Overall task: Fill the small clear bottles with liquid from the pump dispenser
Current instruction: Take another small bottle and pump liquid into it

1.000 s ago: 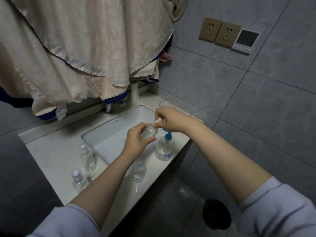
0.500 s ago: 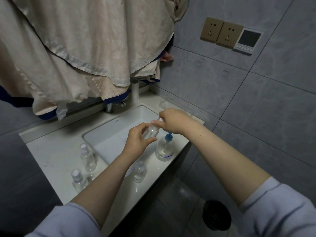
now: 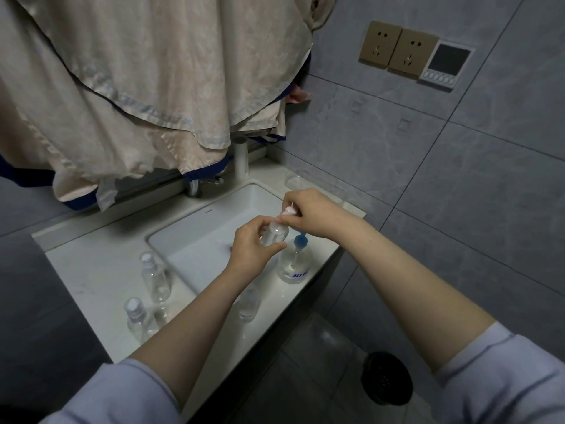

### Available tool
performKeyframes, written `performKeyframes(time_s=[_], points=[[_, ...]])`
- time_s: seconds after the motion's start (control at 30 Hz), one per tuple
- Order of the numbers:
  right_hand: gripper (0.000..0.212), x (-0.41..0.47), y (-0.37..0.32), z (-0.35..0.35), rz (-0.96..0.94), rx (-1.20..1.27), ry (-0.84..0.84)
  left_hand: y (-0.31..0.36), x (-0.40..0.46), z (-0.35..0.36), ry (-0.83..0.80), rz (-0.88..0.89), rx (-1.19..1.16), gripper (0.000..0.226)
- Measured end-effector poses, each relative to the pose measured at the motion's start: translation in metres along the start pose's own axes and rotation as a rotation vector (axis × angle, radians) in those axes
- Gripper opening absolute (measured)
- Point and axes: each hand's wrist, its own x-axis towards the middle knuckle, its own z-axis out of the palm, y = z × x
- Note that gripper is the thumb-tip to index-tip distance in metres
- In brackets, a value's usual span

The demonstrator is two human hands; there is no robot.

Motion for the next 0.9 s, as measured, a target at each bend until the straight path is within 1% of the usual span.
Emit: performKeyframes(time_s=[0.07,0.13,0.23,0.3,0.4,0.6,0.7,0.9], points=[[0.031,-0.004,0.005,-0.001,-0.001,0.057,0.013,0.007,-0.002,0.005,-0.007,-0.012,-0.015,0.039],[0.037,-0.008,0.012,0.000,0.001,0.085,0.004,0.013,-0.007,0.013,-0.013,-0.027,-0.030,0.041],[0.044,-0.012,0.022,0.003,0.044,0.091,0.031,0.014,-0.021,0.032,0.018,-0.068,-0.061,0.035],[0.041,-0.014,0.030,0.006,0.059,0.096,0.055,0.010,-0.031,0.047,0.063,-0.127,-0.076,0.030],[0.029,-0.016,0.039,0.016,0.056,0.153,0.040,-0.002,-0.044,0.064,0.140,-0.238,-0.072,0.024],[0.013,-0.024,0.051,0.037,0.023,0.228,0.084,-0.031,-0.054,0.086,0.161,-0.354,-0.020,0.023],[0.009,-0.026,0.056,0.044,0.019,0.271,0.071,-0.041,-0.054,0.091,0.145,-0.375,0.026,0.032],[0.009,-0.027,0.068,0.053,0.040,0.323,0.051,-0.061,-0.054,0.102,0.219,-0.394,0.051,0.030]])
